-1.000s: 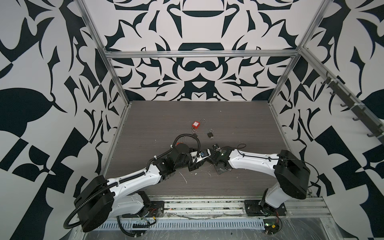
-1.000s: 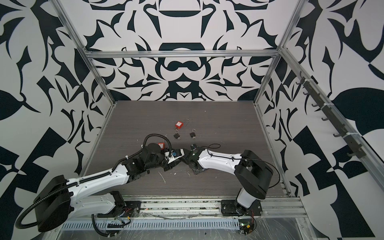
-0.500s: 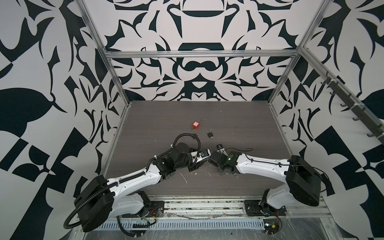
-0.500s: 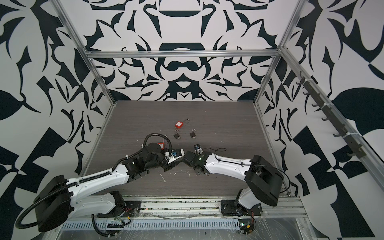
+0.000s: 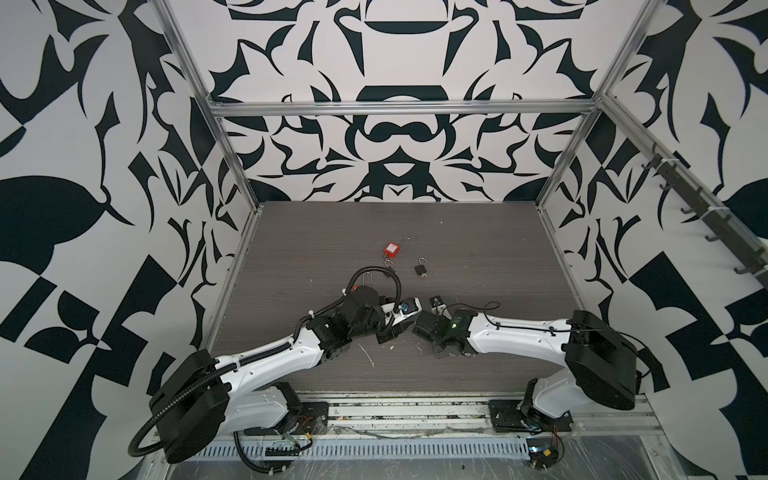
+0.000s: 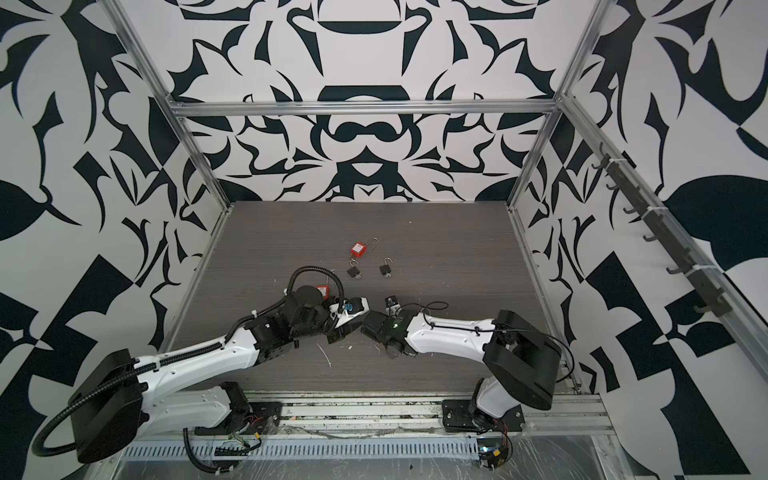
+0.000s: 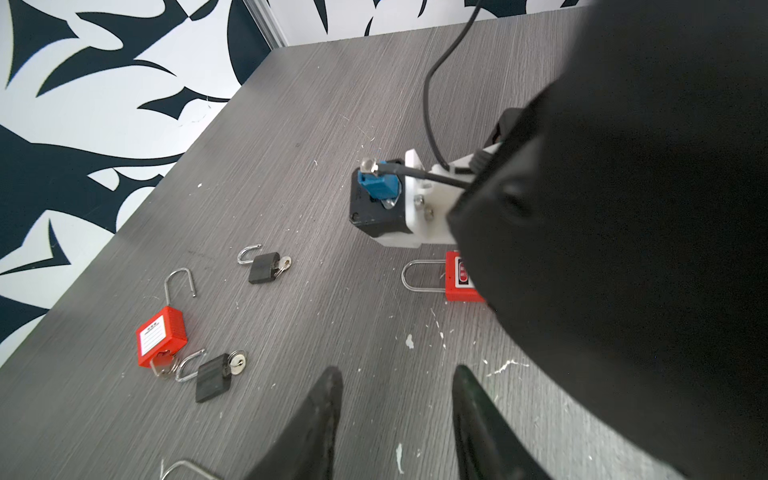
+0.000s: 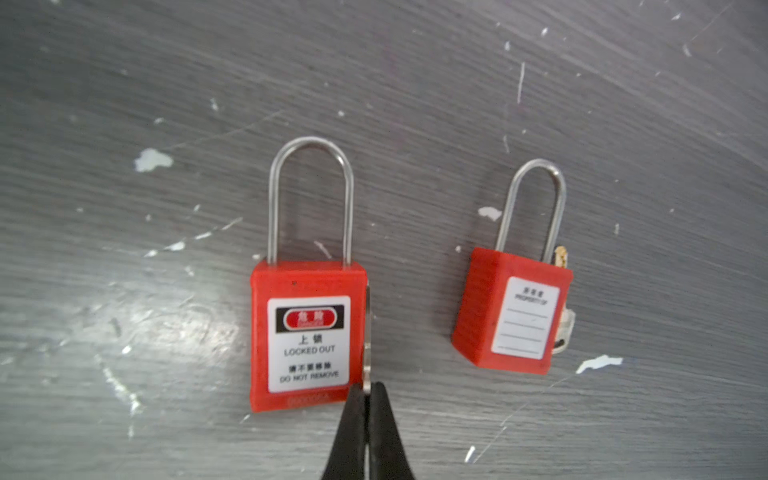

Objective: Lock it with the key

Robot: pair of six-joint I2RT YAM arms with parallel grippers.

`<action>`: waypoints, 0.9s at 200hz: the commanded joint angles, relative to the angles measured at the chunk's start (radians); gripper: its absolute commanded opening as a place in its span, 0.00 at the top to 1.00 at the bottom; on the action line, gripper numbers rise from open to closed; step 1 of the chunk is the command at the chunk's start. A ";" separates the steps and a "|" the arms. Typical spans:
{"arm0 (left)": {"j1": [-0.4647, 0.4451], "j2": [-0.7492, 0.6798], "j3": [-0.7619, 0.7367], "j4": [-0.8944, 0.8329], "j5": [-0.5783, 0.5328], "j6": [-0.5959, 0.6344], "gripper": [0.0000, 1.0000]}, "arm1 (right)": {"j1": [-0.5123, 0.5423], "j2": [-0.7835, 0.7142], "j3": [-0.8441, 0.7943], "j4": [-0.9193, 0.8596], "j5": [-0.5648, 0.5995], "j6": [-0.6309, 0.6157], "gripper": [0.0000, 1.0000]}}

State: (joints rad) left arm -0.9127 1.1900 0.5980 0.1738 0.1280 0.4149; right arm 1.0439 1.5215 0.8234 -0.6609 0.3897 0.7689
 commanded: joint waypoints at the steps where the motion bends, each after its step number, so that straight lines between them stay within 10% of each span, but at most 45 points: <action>1: 0.002 0.014 0.028 -0.004 0.016 -0.013 0.54 | 0.008 -0.009 0.033 -0.009 0.001 0.047 1.00; 180: 0.002 0.031 0.051 -0.019 0.002 0.023 0.54 | -0.062 -0.001 -0.084 0.225 0.130 -0.109 1.00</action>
State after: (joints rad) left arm -0.9127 1.2152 0.6170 0.1703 0.1276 0.4236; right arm 0.9897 1.5188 0.7429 -0.4713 0.5186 0.6895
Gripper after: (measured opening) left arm 0.463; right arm 0.055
